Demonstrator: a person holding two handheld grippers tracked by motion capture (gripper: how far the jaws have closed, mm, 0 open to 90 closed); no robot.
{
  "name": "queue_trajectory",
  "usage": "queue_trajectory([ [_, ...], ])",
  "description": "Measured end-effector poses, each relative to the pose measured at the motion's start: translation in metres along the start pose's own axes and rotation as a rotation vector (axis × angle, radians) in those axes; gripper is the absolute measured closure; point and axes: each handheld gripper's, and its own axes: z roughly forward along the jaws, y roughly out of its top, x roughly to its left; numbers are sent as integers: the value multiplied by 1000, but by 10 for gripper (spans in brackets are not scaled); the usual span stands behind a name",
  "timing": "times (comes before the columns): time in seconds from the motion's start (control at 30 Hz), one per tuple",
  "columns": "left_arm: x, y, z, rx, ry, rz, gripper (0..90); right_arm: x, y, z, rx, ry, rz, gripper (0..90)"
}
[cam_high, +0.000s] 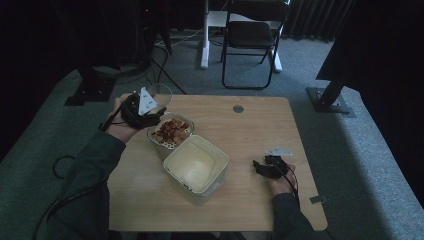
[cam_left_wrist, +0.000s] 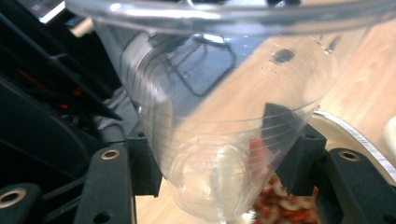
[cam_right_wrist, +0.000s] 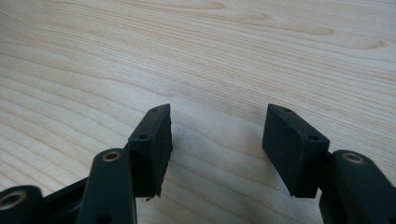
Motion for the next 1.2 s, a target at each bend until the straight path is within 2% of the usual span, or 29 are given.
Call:
queue_trajectory([
  [0.33,-10,7,-14,-79,-179,-145,411,1,0,0,-1,-6,-1,413],
  [0.43,-15,10,-17,-91,-220,-163,409,0,0,0,-2,-6,-2,411],
  [0.53,-19,12,-19,-94,-245,-162,407,0,0,0,-3,-7,-1,411],
  [0.63,-34,17,-25,-93,-314,-129,394,0,0,0,-3,-7,-1,410],
  [0.7,-36,18,-26,-95,-321,-124,390,0,0,0,-4,-7,0,410],
  [0.83,-45,24,-33,-115,-368,-119,375,0,0,1,-5,-10,-1,409],
  [0.87,-45,24,-33,-115,-368,-119,372,0,0,1,-4,-10,1,408],
  [0.97,-51,27,-37,-119,-397,-109,368,0,0,1,-4,-11,1,407],
  [1.07,-54,29,-40,-135,-430,-115,351,0,0,1,-3,-11,2,406],
  [1.1,-56,29,-41,-150,-435,-109,317,0,0,1,-3,-11,3,407],
  [1.17,-57,30,-42,-150,-472,-109,183,0,0,1,-3,-11,3,407],
  [1.2,-57,30,-41,-149,-506,-102,149,0,0,1,-2,-11,2,407],
])
